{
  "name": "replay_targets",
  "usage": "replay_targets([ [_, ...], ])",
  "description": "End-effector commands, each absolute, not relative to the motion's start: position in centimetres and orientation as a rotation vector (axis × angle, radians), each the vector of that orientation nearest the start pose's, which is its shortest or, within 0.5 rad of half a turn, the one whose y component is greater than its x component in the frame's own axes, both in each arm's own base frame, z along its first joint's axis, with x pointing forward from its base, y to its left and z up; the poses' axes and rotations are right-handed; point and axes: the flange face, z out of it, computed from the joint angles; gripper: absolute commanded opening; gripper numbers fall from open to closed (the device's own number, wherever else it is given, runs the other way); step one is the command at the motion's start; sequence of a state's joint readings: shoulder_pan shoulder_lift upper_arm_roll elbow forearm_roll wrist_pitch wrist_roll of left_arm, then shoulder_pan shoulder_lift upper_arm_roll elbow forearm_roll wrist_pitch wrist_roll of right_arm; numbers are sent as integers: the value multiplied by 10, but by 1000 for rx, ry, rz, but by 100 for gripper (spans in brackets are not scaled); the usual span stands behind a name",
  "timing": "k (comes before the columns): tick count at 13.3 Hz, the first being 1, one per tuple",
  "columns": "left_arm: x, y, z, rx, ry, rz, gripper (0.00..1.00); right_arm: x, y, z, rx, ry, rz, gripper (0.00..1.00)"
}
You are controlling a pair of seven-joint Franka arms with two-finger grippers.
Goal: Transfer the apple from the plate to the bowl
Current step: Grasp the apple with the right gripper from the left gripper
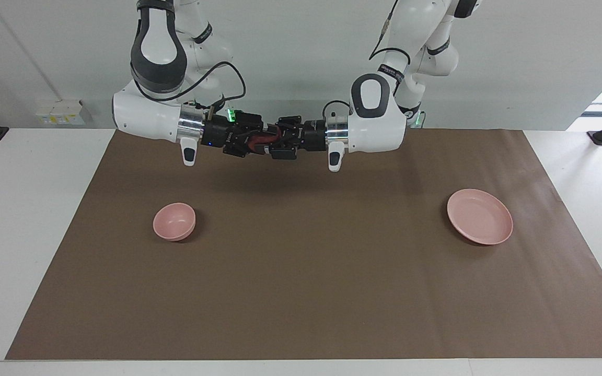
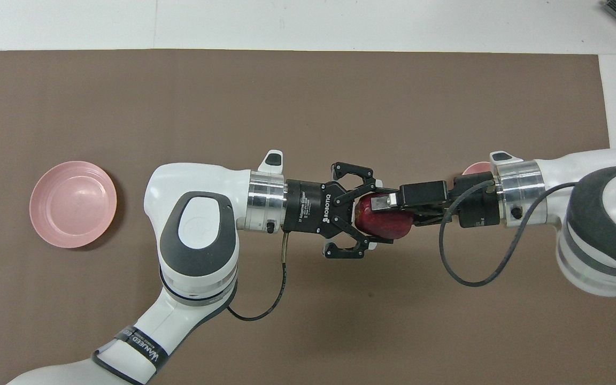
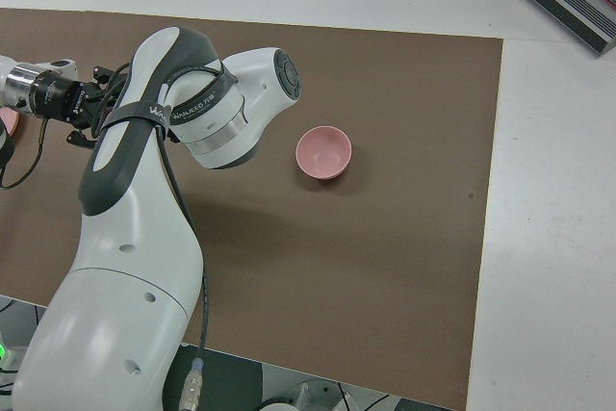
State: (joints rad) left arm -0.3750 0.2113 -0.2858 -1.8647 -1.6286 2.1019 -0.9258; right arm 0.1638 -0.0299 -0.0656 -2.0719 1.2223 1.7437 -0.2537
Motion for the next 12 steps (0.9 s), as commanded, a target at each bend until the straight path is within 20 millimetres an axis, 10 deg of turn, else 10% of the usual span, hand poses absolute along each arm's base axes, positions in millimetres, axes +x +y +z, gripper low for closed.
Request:
replay_targets([
  [1,473,-420,462,1490,1123,-1130,0,512,135,481,-1968,82,209,73],
  [6,474,-420,462,1488,1129,-1128,0,514,135,481,-1975,92,221,0],
  [9,475,-420,464,1493,1138,-1135,100,516,136,482,-1983,117,253,0],
  [12,478,-418,465,1499,1137,-1130,100,517,128,480,-1999,115,255,0],
])
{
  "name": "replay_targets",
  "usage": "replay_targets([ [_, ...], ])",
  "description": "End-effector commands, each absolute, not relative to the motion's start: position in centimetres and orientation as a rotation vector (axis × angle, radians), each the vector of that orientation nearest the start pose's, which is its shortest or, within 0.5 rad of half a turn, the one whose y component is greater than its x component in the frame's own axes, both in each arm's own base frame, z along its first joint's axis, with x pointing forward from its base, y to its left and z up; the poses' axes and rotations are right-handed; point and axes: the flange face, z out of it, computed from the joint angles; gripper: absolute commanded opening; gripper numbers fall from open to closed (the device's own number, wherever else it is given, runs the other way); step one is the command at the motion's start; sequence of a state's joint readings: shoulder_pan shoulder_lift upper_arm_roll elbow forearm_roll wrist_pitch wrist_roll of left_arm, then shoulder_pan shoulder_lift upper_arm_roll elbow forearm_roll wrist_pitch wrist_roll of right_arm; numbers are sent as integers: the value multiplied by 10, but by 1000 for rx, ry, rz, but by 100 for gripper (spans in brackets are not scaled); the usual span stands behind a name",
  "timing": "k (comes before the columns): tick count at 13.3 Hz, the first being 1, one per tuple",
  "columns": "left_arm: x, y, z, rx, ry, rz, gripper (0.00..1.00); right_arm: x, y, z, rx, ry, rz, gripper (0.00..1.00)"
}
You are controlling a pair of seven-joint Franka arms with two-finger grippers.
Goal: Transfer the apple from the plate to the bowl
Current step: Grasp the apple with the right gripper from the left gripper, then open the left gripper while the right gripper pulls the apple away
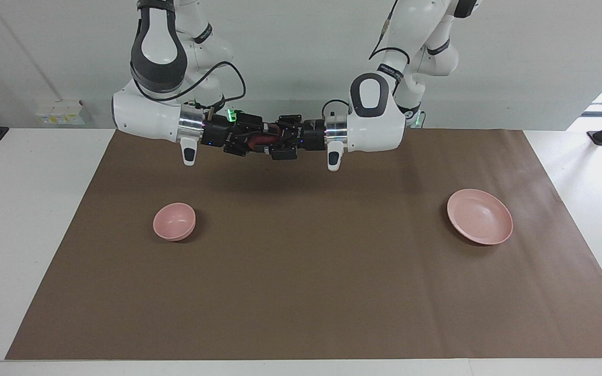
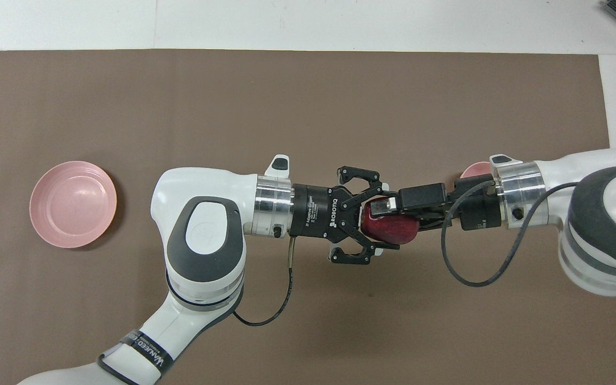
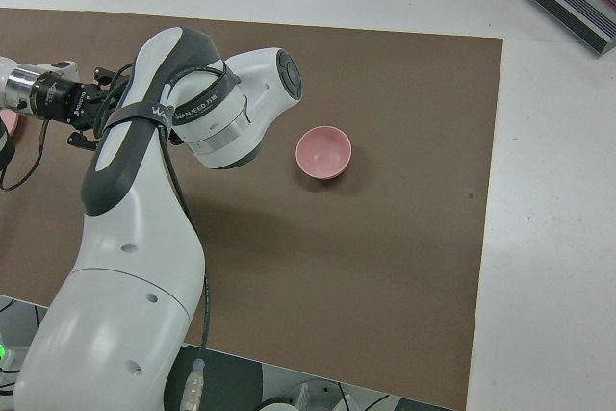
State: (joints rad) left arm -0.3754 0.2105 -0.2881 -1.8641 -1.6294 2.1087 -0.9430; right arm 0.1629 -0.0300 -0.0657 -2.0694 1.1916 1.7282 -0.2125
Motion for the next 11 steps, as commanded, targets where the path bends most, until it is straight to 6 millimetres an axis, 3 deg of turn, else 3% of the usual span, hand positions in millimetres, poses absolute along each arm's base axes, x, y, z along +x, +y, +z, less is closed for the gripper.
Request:
replay_targets([
  [1,479,-416,464,1505,1139,-1126,100,518,125,481,-2011,112,252,0],
  [5,482,-406,458,1573,1134,-1106,100,525,104,478,-2066,74,246,0],
  [8,491,-386,450,1702,1109,-1075,100,533,72,471,-2204,24,223,0],
  [11,508,-352,445,1816,1096,-1041,100,544,44,463,-2375,-54,225,0],
])
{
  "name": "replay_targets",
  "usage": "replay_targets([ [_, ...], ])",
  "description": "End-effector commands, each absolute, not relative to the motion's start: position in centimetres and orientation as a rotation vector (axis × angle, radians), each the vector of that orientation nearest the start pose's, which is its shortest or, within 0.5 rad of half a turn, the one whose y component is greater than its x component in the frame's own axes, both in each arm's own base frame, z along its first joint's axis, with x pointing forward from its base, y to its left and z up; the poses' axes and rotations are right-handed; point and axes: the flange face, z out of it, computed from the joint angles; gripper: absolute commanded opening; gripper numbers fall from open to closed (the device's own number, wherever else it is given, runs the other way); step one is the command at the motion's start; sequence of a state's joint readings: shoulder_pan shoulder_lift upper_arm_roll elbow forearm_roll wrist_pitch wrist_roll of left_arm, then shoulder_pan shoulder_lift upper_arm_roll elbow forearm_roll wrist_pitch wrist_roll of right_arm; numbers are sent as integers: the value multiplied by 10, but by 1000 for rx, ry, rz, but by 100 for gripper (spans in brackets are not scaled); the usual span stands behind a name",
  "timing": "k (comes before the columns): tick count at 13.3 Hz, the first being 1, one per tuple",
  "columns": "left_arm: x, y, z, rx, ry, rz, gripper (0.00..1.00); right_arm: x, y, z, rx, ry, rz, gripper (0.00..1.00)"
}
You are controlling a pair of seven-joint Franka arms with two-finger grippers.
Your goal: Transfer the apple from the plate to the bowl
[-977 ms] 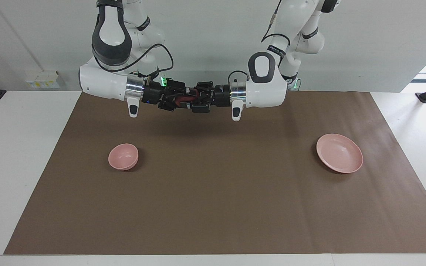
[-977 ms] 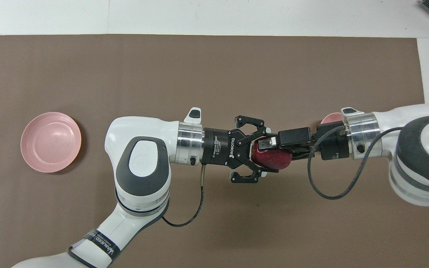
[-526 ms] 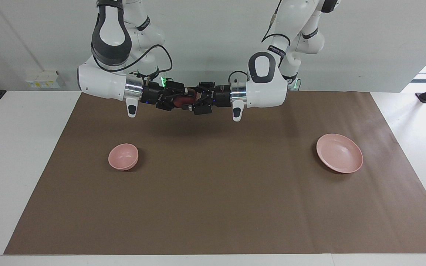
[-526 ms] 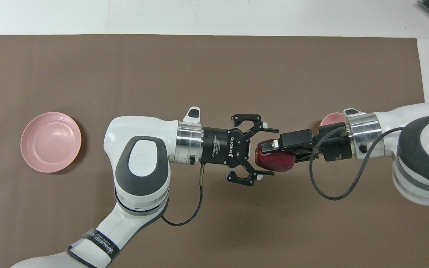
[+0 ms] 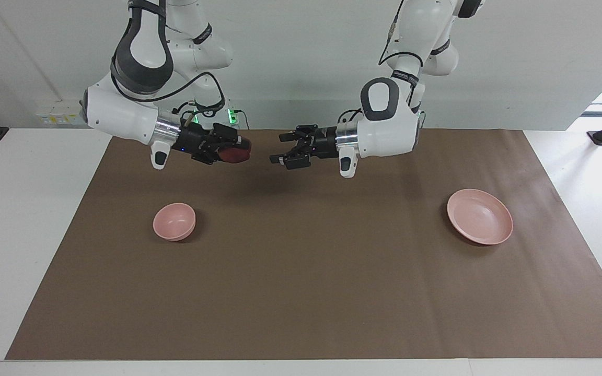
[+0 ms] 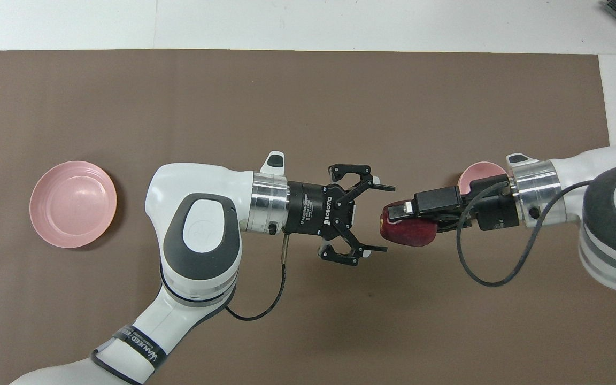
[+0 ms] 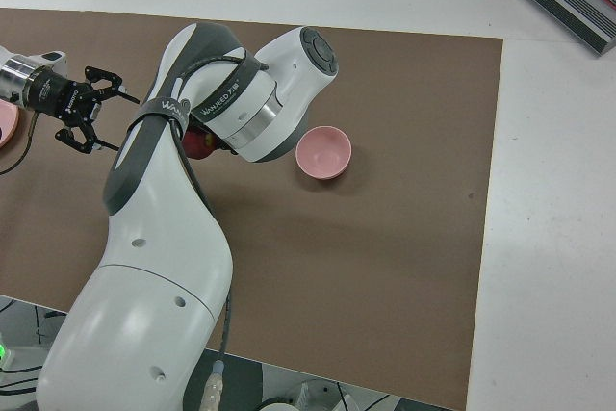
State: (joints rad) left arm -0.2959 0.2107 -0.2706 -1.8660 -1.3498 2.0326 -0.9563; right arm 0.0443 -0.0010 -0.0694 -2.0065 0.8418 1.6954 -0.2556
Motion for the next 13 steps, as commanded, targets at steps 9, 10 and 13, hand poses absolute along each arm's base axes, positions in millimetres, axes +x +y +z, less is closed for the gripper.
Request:
replay_targets([
  [9,527,-300,434,2197,1079,-804,100,600,25,438,-2999,-473,113,0],
  [10,530,-295,433,2198,1083,-796,100,609,26,427,-3041,-516,73,0],
  [13,539,-280,439,2235,1081,-734,100,623,42,417,-3182,-747,-14,0],
])
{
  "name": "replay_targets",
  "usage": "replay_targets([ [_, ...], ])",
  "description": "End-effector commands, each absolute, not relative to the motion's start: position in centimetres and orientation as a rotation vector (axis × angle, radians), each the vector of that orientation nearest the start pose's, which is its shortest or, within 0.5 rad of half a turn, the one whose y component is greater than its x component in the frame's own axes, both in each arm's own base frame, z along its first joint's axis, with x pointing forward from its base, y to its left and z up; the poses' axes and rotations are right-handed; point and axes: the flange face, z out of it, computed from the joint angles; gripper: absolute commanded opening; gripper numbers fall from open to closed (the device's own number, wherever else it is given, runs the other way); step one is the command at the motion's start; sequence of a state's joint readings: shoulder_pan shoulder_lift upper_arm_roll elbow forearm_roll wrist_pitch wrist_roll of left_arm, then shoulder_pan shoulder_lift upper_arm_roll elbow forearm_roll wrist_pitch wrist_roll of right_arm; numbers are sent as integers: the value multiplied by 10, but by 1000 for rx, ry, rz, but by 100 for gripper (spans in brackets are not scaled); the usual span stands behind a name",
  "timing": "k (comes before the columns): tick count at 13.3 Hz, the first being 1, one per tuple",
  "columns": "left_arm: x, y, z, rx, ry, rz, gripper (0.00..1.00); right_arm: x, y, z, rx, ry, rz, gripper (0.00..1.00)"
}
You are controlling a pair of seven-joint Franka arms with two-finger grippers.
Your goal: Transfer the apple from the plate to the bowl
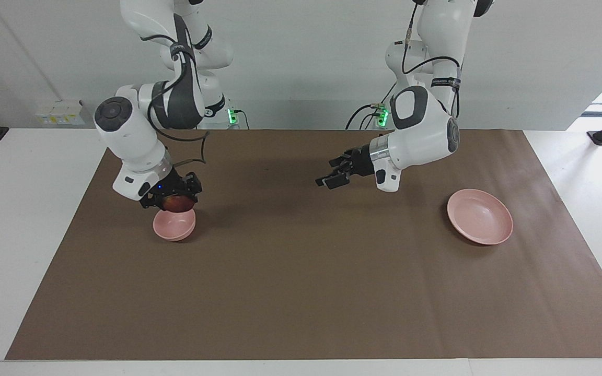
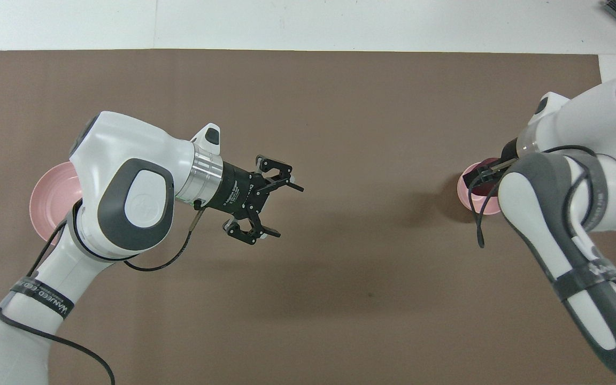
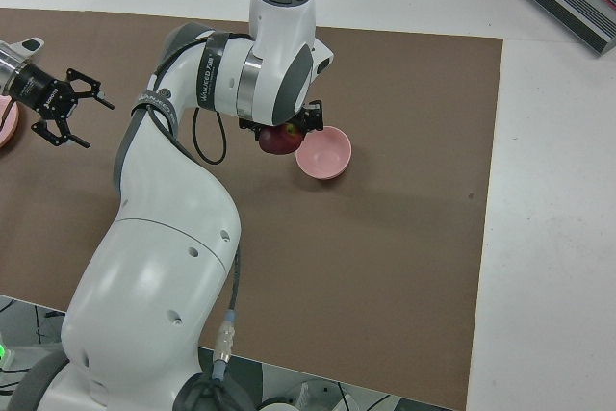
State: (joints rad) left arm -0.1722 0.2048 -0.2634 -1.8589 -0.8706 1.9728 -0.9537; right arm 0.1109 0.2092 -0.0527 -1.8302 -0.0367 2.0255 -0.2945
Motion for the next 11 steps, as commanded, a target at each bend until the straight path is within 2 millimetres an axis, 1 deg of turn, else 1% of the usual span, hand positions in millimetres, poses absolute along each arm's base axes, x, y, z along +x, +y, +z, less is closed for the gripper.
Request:
replay_targets([
  [1,544,-275,444,2287,1065,-684,100,625,40,406,-3202,-779,4,0],
  [3,545,-270,453,2351,1043,-624,100,623,38,390,-3211,-800,51,0],
  [4,545,-266,454,2387,1033,-594,100,621,37,383,-3221,-824,78,0],
  [5,546,-257,461,2428,1026,-542,100,618,31,376,-3229,-830,87,0],
  [6,546,-248,472,2452,1023,-493,100,617,31,372,-3228,-836,79,0],
  [7,548,-242,476,2458,1029,-470,100,618,29,365,-3231,-835,78,0],
  [8,550,-234,478,2460,1034,-457,100,620,28,360,-3232,-836,71,0],
  [10,555,-214,479,2530,935,-399,100,618,28,350,-3230,-830,87,0],
  [11,556,-206,479,2550,879,-397,100,618,27,348,-3230,-828,92,0],
])
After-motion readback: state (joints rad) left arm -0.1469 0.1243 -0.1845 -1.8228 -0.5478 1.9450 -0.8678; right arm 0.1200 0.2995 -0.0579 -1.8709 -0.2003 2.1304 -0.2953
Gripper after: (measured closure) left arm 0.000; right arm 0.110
